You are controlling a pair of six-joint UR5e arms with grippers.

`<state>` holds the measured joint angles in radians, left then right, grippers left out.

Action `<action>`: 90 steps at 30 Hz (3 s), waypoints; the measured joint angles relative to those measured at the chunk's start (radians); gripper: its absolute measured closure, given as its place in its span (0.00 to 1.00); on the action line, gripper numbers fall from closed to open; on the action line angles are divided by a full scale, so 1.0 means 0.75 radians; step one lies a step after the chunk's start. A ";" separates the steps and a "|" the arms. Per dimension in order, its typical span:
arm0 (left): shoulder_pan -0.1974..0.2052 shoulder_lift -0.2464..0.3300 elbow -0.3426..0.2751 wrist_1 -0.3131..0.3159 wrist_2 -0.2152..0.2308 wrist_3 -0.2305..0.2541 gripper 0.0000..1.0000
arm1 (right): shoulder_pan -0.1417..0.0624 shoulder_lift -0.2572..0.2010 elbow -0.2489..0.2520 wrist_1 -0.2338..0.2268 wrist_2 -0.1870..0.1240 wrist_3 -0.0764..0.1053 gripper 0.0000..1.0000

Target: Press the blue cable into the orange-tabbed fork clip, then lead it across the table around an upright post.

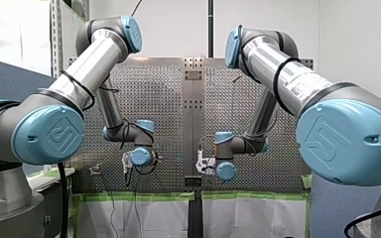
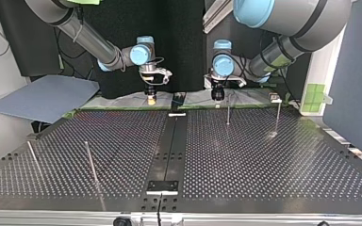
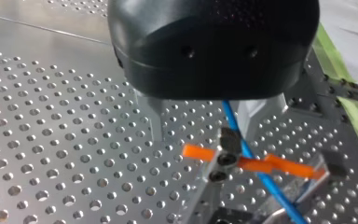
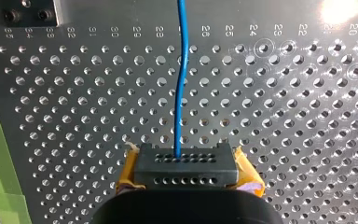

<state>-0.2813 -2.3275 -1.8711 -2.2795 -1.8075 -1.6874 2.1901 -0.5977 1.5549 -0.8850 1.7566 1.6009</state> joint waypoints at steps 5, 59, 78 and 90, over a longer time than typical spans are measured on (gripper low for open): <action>-0.010 0.000 0.000 0.008 -0.009 0.046 1.00 | 0.000 0.000 0.000 0.000 0.000 -0.001 1.00; -0.055 0.002 0.048 -0.093 -0.080 0.008 0.20 | -0.002 0.008 0.000 -0.007 0.000 -0.001 1.00; -0.128 0.002 0.114 -0.319 -0.256 -0.015 0.53 | -0.004 0.012 0.000 -0.009 0.000 -0.001 1.00; -0.153 0.002 0.148 -0.340 -0.260 -0.003 1.00 | -0.003 0.012 0.000 -0.009 0.000 -0.001 1.00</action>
<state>-0.3960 -2.3260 -1.7598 -2.5347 -2.0028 -1.6899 2.1881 -0.5885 1.5549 -0.8916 1.7566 1.6003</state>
